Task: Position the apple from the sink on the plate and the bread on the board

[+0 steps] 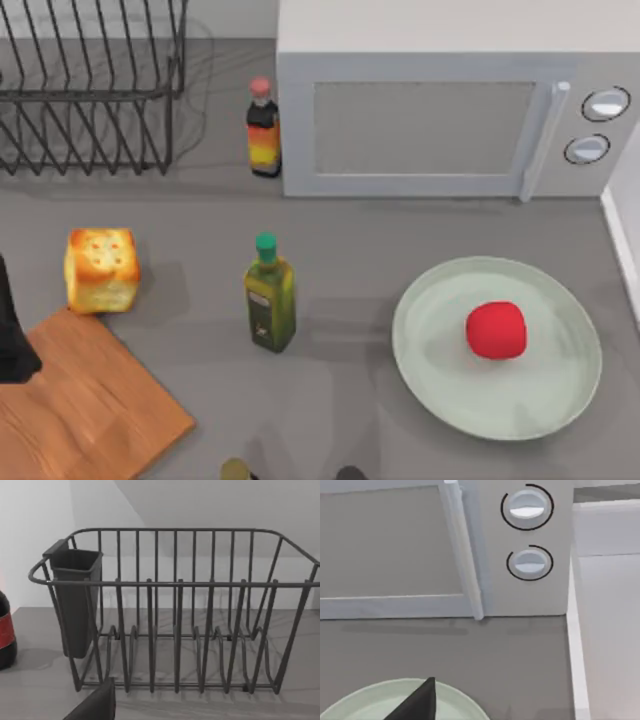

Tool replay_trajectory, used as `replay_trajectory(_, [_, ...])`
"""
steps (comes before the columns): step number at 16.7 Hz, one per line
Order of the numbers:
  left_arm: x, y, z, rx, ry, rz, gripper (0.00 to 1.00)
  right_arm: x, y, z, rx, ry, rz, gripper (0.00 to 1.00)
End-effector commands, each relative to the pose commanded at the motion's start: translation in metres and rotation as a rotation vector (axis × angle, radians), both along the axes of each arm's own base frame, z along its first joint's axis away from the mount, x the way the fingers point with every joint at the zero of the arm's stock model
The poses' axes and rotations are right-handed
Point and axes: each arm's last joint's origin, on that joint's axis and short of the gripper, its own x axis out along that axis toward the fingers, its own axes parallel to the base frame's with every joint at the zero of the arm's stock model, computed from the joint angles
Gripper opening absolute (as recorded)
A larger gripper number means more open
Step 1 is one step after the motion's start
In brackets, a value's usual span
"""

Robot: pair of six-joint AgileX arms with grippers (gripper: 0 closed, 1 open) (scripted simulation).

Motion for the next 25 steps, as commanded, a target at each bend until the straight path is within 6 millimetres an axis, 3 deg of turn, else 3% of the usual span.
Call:
replay_trajectory(3, [0.000, 0.000, 0.000, 0.000, 0.000, 0.000, 1.00, -0.015, -0.011, -0.032, -0.049, -0.211, -0.052, 1.00])
replay_trajectory(7, [0.000, 0.000, 0.000, 0.000, 0.000, 0.000, 1.00, -0.019, -0.018, -0.060, -0.108, -0.365, -0.105, 1.00])
replay_trajectory(16, [0.000, -0.002, 0.004, 0.019, 0.027, -0.016, 1.00, -0.019, -0.019, -0.064, -0.117, -0.386, -0.113, 1.00])
replay_trajectory(21, [0.008, -0.009, 0.040, 0.157, 0.242, -0.081, 1.00, -0.019, -0.019, -0.064, -0.117, -0.386, -0.113, 1.00])
replay_trajectory(25, [0.041, -0.018, 0.078, 0.313, 0.508, -0.146, 1.00, -0.019, -0.019, -0.064, -0.117, -0.386, -0.113, 1.00])
